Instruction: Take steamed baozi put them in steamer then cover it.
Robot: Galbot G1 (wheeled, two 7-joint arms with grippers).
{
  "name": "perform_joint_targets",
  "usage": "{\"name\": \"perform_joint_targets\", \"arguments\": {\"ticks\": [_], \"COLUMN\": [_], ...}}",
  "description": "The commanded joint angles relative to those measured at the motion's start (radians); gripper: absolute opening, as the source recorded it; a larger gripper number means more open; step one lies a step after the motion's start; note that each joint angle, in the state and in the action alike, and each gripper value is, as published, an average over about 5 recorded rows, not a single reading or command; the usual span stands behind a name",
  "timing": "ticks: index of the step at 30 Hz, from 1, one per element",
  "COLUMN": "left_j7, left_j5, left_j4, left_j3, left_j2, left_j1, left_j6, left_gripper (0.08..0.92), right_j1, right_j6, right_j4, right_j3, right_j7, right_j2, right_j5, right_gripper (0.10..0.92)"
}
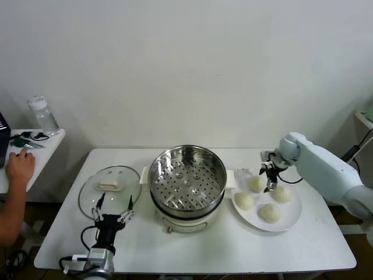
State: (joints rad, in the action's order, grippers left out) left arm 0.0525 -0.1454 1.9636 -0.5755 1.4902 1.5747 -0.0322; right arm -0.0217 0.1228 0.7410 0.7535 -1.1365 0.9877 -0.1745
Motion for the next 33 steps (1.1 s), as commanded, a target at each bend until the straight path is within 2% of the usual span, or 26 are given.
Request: {"name": "perform_joint_targets", "arguments": {"ticks": [1,6,12,19,25,33], "left_j7": [0.001,0.002,0.004,0.006,0.006,0.005], "left_j5": [-0.002,-0.003,-0.003,-0.003,-0.004,-0.003], "left_j4": [-0.001,-0.004,-0.002,-0.005,-0.006,0.003], "left_j3": [0.000,-0.001,-0.003,-0.002,0.000,-0.001], "left_j2": [-0.001,0.000,0.000,-0.002,-0.004,-0.011], "left_j1": [-0.001,0.003,0.011,0.015,0.024,0.039], "left_j6": [0.001,-0.002,-0.005,-0.007,-0.010,-0.011], "left_gripper": [0.823,0.823,0.823,0.823,0.823,0.823], "right_j1": [-0.008,-0.005,-0.005,-0.022,-0.129,-0.488], "right_j6": [-0.004,-0.010,-0.016,-0.037,-0.095,-0.267], "right_j4": [-0.055,-0.073,-0.074,-0.058,0.069,0.277], "right_j3": [-0.002,-0.016,-0.018,-0.018,0.107,0.423], "right_j7": [-0.003,-0.003,-0.006,-0.010,-0.025,-0.057], "right_j2": [0.041,0.057,0.057,0.044,-0.029,-0.091], "right_j5": [-0.018,-0.031,-0.034,-0.025,0.047,0.177], "right_gripper": [0.823,0.819,0.746,0.714,0.715,0.721]}}
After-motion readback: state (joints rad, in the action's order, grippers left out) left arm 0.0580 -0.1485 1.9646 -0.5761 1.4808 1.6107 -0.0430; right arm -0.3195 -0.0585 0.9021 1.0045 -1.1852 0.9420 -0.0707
